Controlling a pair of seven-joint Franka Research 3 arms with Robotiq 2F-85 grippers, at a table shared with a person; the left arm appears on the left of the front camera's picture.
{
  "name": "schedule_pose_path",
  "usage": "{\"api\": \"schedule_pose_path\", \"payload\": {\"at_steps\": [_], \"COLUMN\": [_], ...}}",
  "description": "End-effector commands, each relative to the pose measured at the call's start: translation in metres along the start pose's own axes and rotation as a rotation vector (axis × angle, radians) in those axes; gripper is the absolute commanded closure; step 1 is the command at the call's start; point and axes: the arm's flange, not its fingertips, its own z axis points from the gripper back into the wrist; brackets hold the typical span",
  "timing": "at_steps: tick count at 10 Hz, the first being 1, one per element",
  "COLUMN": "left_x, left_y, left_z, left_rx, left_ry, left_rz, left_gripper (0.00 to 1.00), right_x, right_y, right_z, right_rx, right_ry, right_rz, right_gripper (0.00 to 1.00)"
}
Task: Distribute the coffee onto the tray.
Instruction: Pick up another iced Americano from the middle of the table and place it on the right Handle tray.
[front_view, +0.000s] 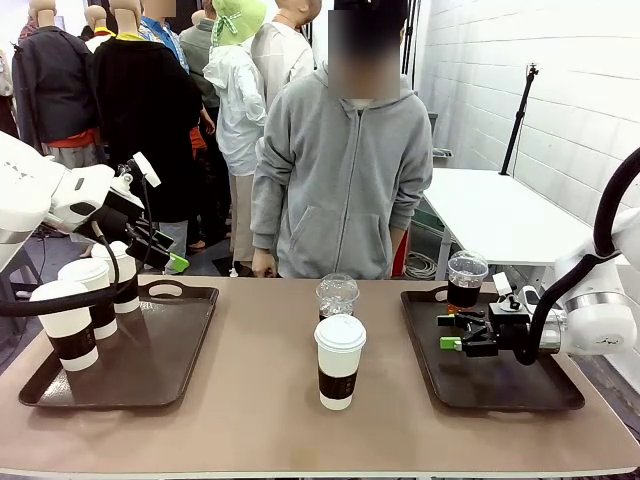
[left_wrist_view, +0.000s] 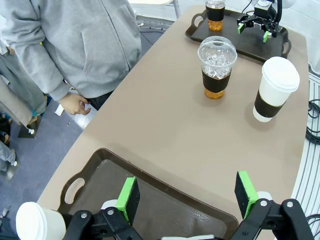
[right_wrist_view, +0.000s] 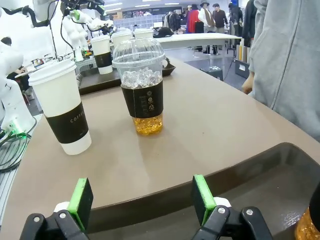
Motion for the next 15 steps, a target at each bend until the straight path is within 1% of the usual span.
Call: {"api": "schedule_pose_path", "payload": {"at_steps": [1,3,7,10,15], "left_x": [-0.003,-0.003,-0.003,-0.003,-0.003], "left_y": [0.004,0.004,0.004,0.004,0.004], "left_z": [-0.002,-0.002,-0.002,-0.002,-0.002], "left_rx": [-0.011,-0.011,-0.011,-0.011,-0.011], "left_ry": [-0.025,-0.025,-0.025,-0.025,-0.025], "left_rz": [-0.018,-0.018,-0.018,-0.018,-0.018], "left_gripper": [0.0,0.0,0.0,0.0,0.0], "right_x": [0.002,0.002,0.006,0.019,0.032], "right_y": [0.0,0.0,-0.005,-0.007,-0.01], "right_z": [-0.002,-0.002,-0.009,-0.023,-0.054], "right_rx": [-0.009,-0.009,0.039,0.082,0.139], "right_ry": [-0.003,-0.003,0.004,0.015,0.039], "right_rz": [0.002,0.002,0.013,0.058,0.1], "right_gripper": [0.0,0.0,0.0,0.0,0.0]}}
